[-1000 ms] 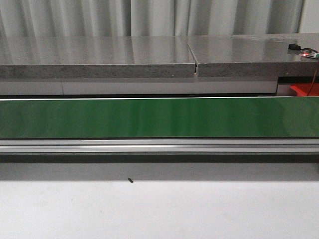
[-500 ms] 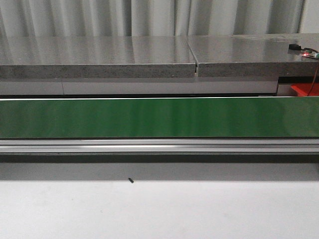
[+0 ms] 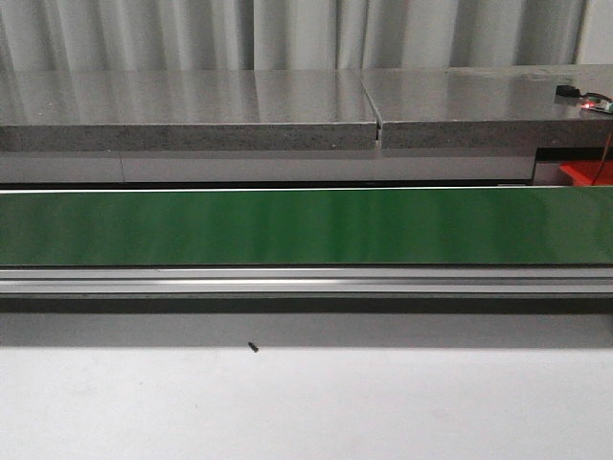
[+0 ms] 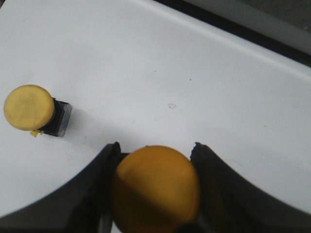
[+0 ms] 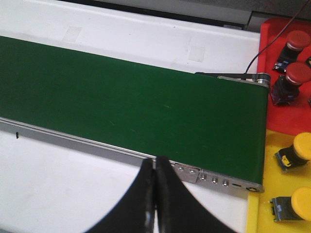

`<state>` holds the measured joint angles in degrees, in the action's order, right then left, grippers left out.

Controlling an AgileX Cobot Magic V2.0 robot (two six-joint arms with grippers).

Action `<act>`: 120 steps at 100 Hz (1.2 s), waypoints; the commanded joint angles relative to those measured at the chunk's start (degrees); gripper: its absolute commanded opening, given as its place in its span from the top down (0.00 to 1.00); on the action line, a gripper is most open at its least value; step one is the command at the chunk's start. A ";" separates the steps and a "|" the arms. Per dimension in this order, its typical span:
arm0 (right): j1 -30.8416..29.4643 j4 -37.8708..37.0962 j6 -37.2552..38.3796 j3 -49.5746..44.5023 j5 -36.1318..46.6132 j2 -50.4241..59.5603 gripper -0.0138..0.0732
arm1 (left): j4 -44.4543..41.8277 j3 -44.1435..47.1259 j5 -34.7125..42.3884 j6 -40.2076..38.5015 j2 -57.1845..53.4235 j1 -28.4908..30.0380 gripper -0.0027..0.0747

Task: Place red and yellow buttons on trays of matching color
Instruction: 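Grasp a yellow mushroom button with the left gripper and lift it over the belt, then set the yellow button on the belt and open the left gripper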

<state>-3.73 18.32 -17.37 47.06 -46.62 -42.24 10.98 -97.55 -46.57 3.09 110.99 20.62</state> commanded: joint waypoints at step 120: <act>-0.07 0.80 -0.17 1.37 3.15 0.25 0.92 | 1.59 26.48 8.12 1.45 -18.46 -9.93 0.87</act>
<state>-3.73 18.32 -17.37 47.06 -46.62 -42.24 11.68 -69.86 -41.56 4.51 94.00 11.09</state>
